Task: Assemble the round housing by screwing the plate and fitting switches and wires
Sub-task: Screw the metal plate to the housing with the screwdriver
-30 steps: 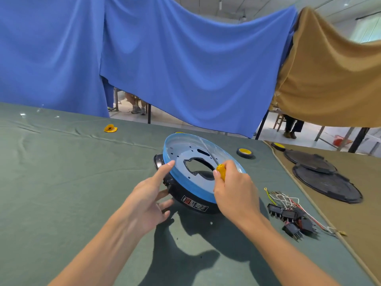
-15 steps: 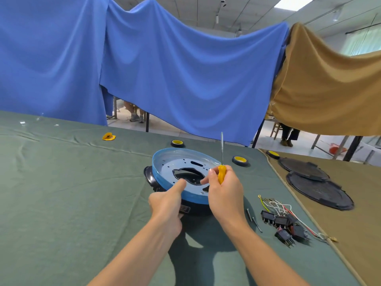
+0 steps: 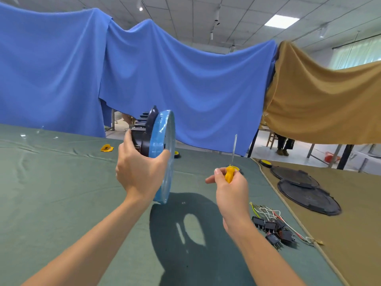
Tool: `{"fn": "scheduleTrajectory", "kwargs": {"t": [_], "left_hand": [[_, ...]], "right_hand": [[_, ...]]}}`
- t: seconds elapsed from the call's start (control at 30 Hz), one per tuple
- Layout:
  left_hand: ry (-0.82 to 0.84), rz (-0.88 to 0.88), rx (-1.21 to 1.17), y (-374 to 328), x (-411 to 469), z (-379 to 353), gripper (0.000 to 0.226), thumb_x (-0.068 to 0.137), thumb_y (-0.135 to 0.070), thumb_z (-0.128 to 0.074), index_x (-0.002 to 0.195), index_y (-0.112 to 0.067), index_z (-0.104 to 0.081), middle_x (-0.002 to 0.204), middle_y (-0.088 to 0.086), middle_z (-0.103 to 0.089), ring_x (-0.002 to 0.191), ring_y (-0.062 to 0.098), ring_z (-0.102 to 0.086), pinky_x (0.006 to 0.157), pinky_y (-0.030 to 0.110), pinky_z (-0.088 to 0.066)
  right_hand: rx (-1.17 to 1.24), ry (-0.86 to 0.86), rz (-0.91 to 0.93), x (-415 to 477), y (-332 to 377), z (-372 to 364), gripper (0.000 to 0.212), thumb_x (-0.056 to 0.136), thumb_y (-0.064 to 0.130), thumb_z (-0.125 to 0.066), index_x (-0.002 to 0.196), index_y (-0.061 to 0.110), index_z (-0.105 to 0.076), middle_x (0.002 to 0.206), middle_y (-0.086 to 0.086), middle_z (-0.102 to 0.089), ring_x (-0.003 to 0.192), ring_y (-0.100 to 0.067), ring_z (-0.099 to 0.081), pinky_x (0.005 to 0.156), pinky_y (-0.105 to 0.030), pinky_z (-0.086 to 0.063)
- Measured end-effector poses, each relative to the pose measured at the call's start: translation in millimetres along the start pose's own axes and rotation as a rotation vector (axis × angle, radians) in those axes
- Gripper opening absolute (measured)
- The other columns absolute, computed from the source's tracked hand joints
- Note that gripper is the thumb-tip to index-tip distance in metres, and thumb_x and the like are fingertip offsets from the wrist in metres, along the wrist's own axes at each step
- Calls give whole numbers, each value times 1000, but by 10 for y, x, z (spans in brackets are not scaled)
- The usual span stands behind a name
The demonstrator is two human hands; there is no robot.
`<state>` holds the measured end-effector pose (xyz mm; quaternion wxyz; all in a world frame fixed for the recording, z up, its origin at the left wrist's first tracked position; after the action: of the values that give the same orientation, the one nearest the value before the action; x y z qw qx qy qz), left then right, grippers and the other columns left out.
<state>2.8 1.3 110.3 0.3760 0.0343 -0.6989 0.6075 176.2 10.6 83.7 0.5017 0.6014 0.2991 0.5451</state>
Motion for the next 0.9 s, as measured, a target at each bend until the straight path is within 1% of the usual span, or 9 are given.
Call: {"fn": "scheduleTrajectory", "kwargs": {"t": [0.1, 0.17, 0.23, 0.37, 0.5, 0.57, 0.63, 0.8, 0.9], "left_hand": [[75, -266, 191, 49, -92, 11, 95, 55, -28, -84, 141, -10, -49, 112, 11, -62, 94, 35, -63, 71, 43, -50], [113, -503, 283, 142, -202, 5, 97, 47, -21, -89, 136, -1, -54, 107, 13, -65, 87, 35, -66, 63, 41, -53], [124, -750, 345, 266, -316, -7, 92, 45, -19, -86, 129, 5, -59, 104, 15, -66, 84, 35, -67, 63, 39, -54], [214, -1079, 433, 526, -510, -74, 84, 51, -21, -80, 127, 7, -60, 104, 16, -66, 81, 34, -65, 66, 38, -54], [320, -1239, 461, 690, -638, -110, 70, 64, -24, -67, 127, 6, -61, 105, 17, -66, 81, 32, -65, 64, 36, -54], [392, -1327, 487, 777, -680, -113, 74, 62, -25, -72, 128, 5, -60, 107, 17, -66, 82, 30, -64, 64, 35, -53], [453, -1393, 510, 848, -696, -97, 76, 61, -26, -75, 129, 5, -60, 108, 16, -66, 82, 29, -64, 65, 35, -52], [502, -1425, 456, 916, -648, -98, 68, 74, -39, -72, 127, 3, -62, 110, 13, -66, 88, 27, -64, 73, 35, -52], [552, -1425, 436, 960, -620, -105, 77, 77, -53, -73, 130, 2, -60, 116, 12, -65, 96, 26, -64, 80, 36, -53]], "right_hand": [[31, -19, -6, 0, 16, 61, 20, 99, 20, -51, 85, 11, -61, 68, 25, -67, 67, 19, -52, 63, -18, -32], [46, -25, -8, -11, 26, 100, 20, 98, 19, -53, 81, 13, -61, 71, 22, -70, 58, 8, -54, 62, -23, -33], [72, -30, -2, -22, 33, 140, 20, 95, 19, -58, 75, 19, -60, 74, 13, -74, 42, -2, -44, 60, -28, -33], [121, -31, 16, 1, 31, 209, 18, 88, 17, -67, 71, 19, -64, 74, 2, -75, 39, -2, -43, 57, -27, -31], [114, -29, 13, 30, -20, 235, 9, 86, 14, -70, 78, 16, -66, 73, 3, -75, 43, 1, -50, 54, -24, -32], [109, -32, 6, 43, -80, 248, 5, 86, 13, -69, 82, 12, -68, 73, 3, -75, 49, 4, -55, 54, -22, -34], [99, -27, -14, 55, -151, 255, 2, 88, 14, -68, 86, 14, -69, 74, 2, -75, 46, 4, -52, 55, -23, -34], [84, -38, -72, 134, -300, 249, 9, 91, 13, -65, 85, 16, -70, 76, 1, -75, 40, -2, -40, 55, -25, -32], [84, -42, -103, 179, -353, 238, 8, 91, 13, -64, 85, 15, -69, 76, 1, -75, 42, -3, -40, 56, -27, -34]]}}
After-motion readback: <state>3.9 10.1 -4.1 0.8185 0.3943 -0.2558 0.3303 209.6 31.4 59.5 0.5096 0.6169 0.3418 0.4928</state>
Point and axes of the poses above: each hand's wrist, its own x-axis towards the middle knuckle, its own z-axis out of the back of the hand, y = z × x, the point moved 1 cm from there along x, towards the middle knuckle
